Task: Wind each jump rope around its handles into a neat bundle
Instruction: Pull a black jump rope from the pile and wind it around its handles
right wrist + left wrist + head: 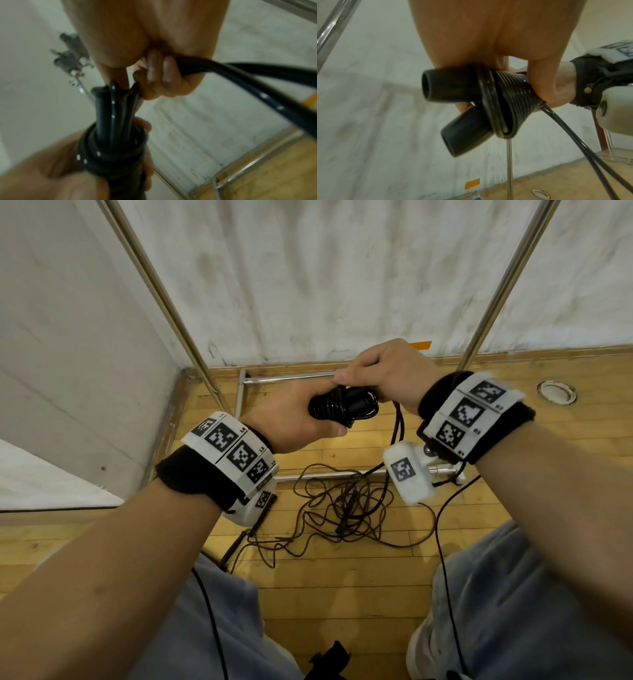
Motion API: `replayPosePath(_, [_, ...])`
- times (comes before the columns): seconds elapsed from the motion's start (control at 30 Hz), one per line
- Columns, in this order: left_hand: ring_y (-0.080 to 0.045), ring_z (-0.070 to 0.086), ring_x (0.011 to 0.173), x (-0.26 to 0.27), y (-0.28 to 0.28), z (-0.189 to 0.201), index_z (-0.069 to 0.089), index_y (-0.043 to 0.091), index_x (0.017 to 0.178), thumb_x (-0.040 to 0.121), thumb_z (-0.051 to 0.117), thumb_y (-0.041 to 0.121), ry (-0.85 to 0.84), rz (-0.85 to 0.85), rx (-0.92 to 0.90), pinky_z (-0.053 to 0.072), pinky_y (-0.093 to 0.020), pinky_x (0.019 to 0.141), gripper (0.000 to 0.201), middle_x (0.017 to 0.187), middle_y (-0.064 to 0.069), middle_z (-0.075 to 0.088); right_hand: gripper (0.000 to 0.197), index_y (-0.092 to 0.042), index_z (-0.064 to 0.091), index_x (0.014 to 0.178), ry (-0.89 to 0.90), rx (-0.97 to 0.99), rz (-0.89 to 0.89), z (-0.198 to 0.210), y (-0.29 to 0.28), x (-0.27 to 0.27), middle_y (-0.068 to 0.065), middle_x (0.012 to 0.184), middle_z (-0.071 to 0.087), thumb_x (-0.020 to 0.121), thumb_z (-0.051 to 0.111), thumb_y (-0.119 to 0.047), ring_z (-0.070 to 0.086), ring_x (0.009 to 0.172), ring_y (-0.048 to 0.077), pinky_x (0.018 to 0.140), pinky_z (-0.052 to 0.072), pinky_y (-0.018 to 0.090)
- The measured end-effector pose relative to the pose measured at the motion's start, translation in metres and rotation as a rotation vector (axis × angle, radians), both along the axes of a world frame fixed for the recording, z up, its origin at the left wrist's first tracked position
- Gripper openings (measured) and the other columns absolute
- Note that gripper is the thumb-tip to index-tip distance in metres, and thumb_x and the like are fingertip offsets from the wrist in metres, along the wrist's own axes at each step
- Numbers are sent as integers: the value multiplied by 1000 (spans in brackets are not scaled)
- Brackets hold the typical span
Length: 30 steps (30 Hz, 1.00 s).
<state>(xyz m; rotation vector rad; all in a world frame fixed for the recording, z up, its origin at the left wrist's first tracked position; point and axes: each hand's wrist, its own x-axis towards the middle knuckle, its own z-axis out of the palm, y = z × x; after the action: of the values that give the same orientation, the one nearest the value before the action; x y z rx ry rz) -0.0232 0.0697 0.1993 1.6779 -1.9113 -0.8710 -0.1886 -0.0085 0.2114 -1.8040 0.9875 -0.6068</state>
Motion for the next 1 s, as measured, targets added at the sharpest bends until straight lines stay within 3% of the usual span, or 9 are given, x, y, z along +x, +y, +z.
replayPosePath(0.13, [-4,60,55,-2,4,13,66,28,104,77,76,17,112,-34,4,48,-22,51,32,76,10,67,35,-20,58,52,-173,334,37,-1,-7,-2,-3,49,44,84,65,-31,37,42,10,39,31,18])
replayPosePath(0.2, [-10,63,55,-2,5,17,66,32,101,78,76,15,181,-16,-13,48,-21,48,30,70,11,67,27,-15,54,66,-281,467,51,-6,-8,-2,0,56,40,82,62,-34,32,43,9,40,26,18])
replayPosePath(0.3, [-11,67,62,-1,4,19,63,30,101,78,77,20,256,119,-77,53,-26,56,29,75,8,68,19,-14,54,79,-387,540,30,-15,-3,1,-4,54,44,95,47,-22,28,39,6,42,22,20])
replayPosePath(0.43, [-28,67,69,4,-3,19,60,10,114,80,76,23,283,287,-172,57,-43,62,40,87,-7,68,27,-8,60,89,-262,349,-74,-21,13,13,1,58,46,100,42,-25,30,41,10,40,26,21])
replayPosePath(0.57, [-25,66,69,11,-9,13,59,15,115,81,74,29,174,386,-201,56,-40,63,41,86,-3,67,33,-13,62,85,84,-51,-84,-20,27,26,-4,62,47,101,36,-25,41,46,1,50,29,24])
replayPosePath(0.67, [-20,62,75,17,-13,5,57,20,115,80,72,36,6,406,-190,51,-33,67,42,87,5,61,36,-5,63,99,350,-275,18,-19,35,29,1,79,56,101,34,-25,50,72,16,59,29,27])
replayPosePath(0.8, [-18,56,80,24,-17,-7,57,22,115,81,68,41,-230,385,-170,43,-30,67,41,89,7,57,28,-12,51,82,525,-399,81,-20,39,29,-1,69,48,100,39,-29,46,67,18,54,29,29])
replayPosePath(1.0, [-18,55,82,26,-23,-18,58,24,110,82,66,43,-359,375,-95,41,-32,66,35,89,7,57,24,-10,56,94,723,-505,153,-17,44,29,0,71,46,99,38,-24,40,59,13,46,23,23])
